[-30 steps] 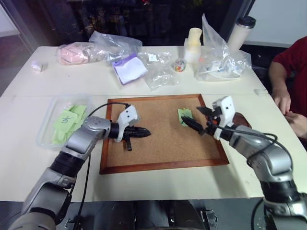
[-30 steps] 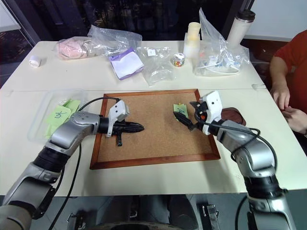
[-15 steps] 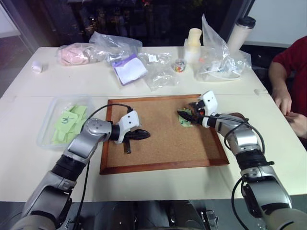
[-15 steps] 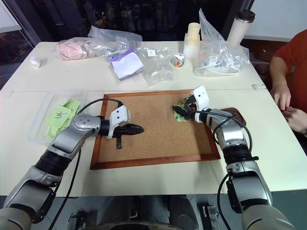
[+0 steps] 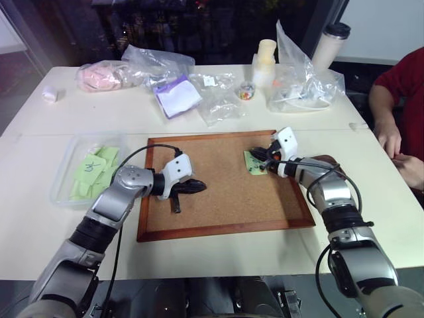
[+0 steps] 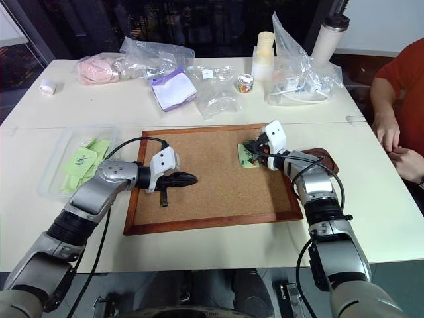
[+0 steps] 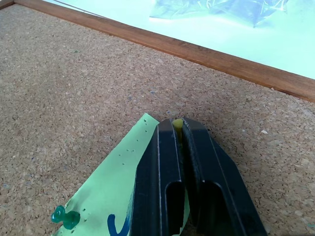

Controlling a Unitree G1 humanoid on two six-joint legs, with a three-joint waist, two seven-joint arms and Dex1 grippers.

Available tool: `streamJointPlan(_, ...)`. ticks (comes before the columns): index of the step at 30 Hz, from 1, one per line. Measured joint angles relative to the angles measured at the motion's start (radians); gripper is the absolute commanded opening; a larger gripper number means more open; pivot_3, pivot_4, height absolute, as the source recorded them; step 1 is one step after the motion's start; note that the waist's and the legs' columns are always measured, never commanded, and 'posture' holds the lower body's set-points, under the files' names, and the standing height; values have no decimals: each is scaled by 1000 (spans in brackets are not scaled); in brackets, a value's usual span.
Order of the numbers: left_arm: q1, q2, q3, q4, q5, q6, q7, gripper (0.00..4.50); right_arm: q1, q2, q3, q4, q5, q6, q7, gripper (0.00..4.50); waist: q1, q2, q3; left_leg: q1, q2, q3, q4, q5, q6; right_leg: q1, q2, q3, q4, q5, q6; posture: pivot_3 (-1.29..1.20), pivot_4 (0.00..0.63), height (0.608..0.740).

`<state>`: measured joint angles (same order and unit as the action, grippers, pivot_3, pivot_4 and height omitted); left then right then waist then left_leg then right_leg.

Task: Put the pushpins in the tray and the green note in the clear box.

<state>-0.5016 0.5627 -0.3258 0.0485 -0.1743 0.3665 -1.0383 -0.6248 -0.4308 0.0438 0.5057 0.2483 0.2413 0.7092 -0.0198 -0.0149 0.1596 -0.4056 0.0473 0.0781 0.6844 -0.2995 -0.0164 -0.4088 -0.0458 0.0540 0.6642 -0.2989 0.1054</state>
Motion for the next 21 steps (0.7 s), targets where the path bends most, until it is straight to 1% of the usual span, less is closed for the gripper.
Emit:
streamJointPlan(5, 4, 0, -2, -1, 8, 0, 0, 0, 13, 21, -47, -14, 10, -44, -33, 53, 0, 0, 0, 0, 0, 0, 0, 0, 0, 0, 0, 0, 0, 0, 0, 0, 150, 734)
streamJointPlan(9, 10, 1, -2, -1, 11, 0, -1, 0, 13, 15, -124, -101, 33, -49, -58, 53, 0, 2, -1, 0, 0, 0, 0, 0, 0, 0, 0, 0, 0, 0, 0, 0, 150, 734)
streamJointPlan(13, 8, -4, -2, -1, 13, 1, -1, 0, 52, 16, -145, -184, 45, -16, -83, 53, 2, 2, -1, 0, 0, 0, 0, 0, 0, 0, 0, 0, 0, 0, 0, 0, 150, 734)
streamJointPlan(16, 2, -16, -2, -1, 13, 0, 0, 0, 125, 6, -192, -280, 52, 37, -147, 53, 5, 2, -1, 0, 0, 0, 0, 0, 0, 0, -1, 0, 0, 0, 0, 0, 150, 734)
streamJointPlan(19, -1, -27, -2, -1, 12, 1, 3, 0, 249, -64, -267, -430, 42, 111, -231, 53, 13, 3, -2, -1, 0, 0, 0, 0, 0, 0, -1, 0, -1, 0, 0, 0, 150, 734)
streamJointPlan(21, 1, -25, 2, 0, 13, 1, 1, 0, 351, -105, -321, -494, 31, 156, -265, 53, 10, 2, -2, -1, -1, 0, 0, 0, 0, 0, -1, 0, -2, 0, 0, 0, 150, 734)
